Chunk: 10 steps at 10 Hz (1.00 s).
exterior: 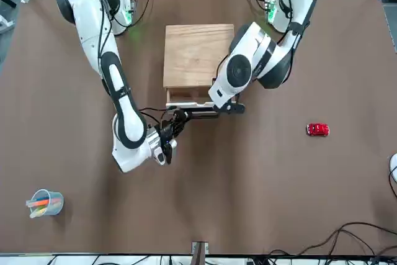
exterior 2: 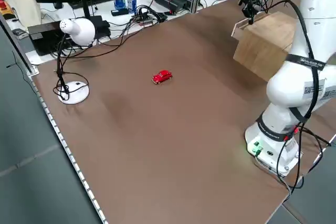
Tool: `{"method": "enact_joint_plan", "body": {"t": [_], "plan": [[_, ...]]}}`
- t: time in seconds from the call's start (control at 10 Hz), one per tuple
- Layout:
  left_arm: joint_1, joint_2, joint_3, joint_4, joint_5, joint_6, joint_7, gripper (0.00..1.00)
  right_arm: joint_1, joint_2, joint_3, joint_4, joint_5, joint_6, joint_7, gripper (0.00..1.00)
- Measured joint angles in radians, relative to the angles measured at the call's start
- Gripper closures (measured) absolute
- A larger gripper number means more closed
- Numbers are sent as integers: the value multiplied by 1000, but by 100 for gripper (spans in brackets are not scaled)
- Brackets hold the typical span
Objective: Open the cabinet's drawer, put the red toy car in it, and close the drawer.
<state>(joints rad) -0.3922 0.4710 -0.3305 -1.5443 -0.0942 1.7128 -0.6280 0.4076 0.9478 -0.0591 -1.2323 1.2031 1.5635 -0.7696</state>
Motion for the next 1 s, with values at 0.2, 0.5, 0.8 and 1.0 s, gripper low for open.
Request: {"method": "enact_joint_plan", "body": {"t": [0.2,0.5,0.8,1.0], "plan": [[0,0,0,0,0,0,0,99,0,0,-3,2,14,5,8,81],[0,0,0,0,0,0,0,98,-1,0,-4,7,17,13,10,81],[0,0,0,0,0,0,0,98,-7,0,-5,12,29,60,12,81],[0,0,0,0,0,0,0,98,-10,0,-5,15,32,80,12,81]]}}
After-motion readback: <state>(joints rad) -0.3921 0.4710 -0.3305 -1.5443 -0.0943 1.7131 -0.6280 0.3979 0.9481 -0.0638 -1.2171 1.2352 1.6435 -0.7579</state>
